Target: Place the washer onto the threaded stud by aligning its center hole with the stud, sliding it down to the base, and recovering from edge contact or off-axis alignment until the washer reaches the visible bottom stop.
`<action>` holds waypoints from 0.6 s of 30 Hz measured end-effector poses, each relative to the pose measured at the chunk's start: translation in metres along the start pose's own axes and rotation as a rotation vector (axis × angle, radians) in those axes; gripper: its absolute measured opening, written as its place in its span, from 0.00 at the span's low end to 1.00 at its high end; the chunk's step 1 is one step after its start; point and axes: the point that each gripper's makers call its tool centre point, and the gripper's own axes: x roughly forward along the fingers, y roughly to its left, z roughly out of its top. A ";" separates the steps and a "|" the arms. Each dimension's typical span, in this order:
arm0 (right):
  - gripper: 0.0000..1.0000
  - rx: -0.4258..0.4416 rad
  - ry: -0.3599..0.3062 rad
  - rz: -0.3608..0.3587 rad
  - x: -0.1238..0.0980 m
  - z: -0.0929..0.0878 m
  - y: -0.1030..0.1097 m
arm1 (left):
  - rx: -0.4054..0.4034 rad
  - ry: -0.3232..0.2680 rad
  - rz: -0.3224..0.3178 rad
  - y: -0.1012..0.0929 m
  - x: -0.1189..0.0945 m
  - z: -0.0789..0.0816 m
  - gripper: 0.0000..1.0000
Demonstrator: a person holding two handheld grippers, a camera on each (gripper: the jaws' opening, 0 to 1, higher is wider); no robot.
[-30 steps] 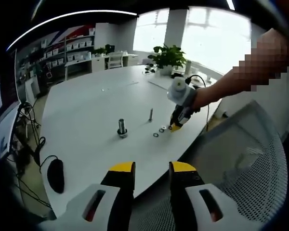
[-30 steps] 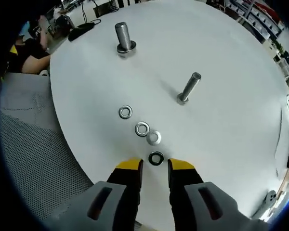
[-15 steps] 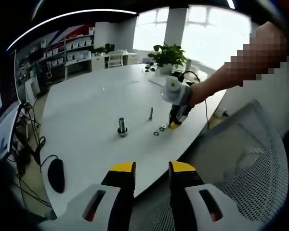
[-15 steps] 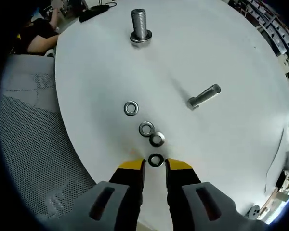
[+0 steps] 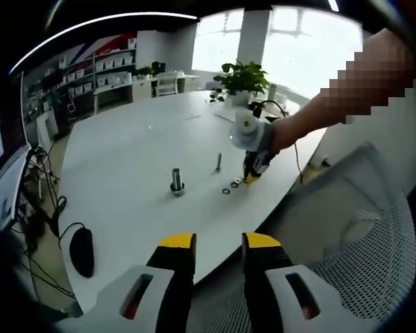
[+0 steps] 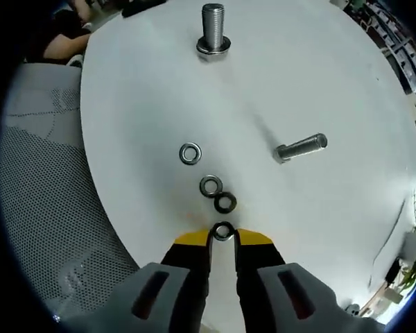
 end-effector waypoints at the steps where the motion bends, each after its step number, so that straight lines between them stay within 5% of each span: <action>1: 0.15 0.007 -0.005 -0.003 0.003 0.001 -0.003 | 0.000 0.000 -0.001 0.000 0.000 0.000 0.25; 12: 0.14 0.115 -0.136 -0.034 0.001 -0.001 -0.002 | 0.009 0.004 -0.006 0.001 0.002 -0.003 0.24; 18: 0.14 0.158 -0.138 -0.040 -0.002 -0.001 0.000 | 0.008 0.001 -0.003 0.000 0.001 -0.001 0.24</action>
